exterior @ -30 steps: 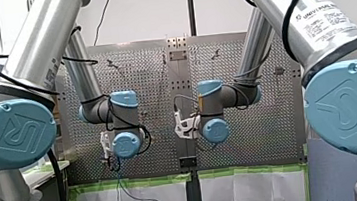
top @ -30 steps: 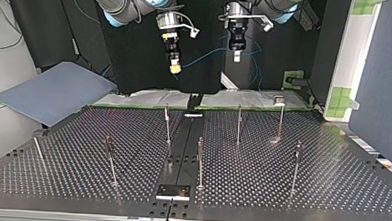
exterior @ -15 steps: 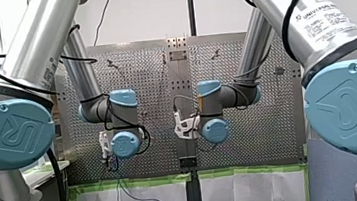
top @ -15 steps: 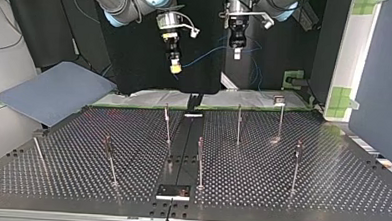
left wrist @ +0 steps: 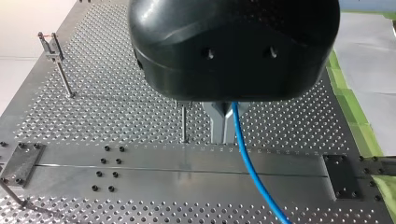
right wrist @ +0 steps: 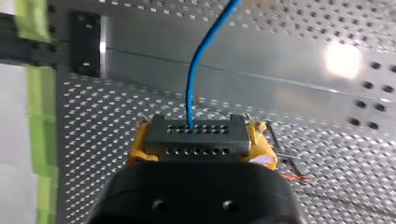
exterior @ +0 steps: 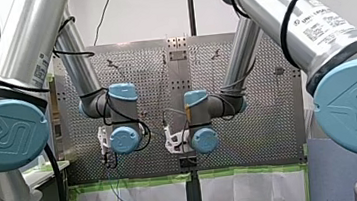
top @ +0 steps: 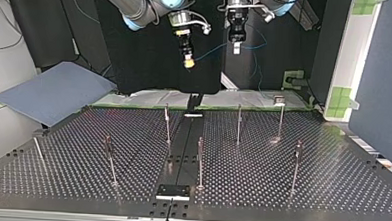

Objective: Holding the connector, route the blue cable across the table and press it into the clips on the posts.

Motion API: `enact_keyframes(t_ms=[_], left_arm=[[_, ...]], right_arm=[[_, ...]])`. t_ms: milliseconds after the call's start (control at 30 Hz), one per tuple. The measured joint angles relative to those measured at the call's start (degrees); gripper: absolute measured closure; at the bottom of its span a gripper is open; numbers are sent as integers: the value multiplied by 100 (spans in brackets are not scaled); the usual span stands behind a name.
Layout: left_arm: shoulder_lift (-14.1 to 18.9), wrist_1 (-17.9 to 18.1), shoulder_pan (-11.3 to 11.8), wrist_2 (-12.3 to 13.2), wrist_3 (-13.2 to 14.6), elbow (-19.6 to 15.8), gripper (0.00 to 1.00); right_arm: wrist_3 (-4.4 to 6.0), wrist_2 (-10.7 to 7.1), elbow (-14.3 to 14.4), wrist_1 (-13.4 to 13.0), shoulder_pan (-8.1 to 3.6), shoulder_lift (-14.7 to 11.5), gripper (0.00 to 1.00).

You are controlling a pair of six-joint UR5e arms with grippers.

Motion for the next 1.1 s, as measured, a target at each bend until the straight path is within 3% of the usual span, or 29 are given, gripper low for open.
enact_keyframes(t_ms=[300, 400, 533, 700, 933, 1100], left_arm=[[-40, -43, 28, 40, 44, -19, 100], [-65, -163, 58, 115, 168, -20, 100], [86, -270, 88, 211, 288, -2, 100], [289, -445, 158, 186, 303, 125, 100], [576, -766, 292, -89, 157, 346, 100], [797, -989, 364, -309, 95, 367, 100]], right_arm=[[2, 1, -8, 440, 8, 24, 100], [78, -75, -47, 606, -12, -51, 100], [304, -284, -94, 867, -22, -279, 100], [570, -534, -163, 1007, -65, -543, 100], [929, -891, -461, 1231, -110, -902, 100], [1151, -1032, -702, 1466, -127, -1146, 100]])
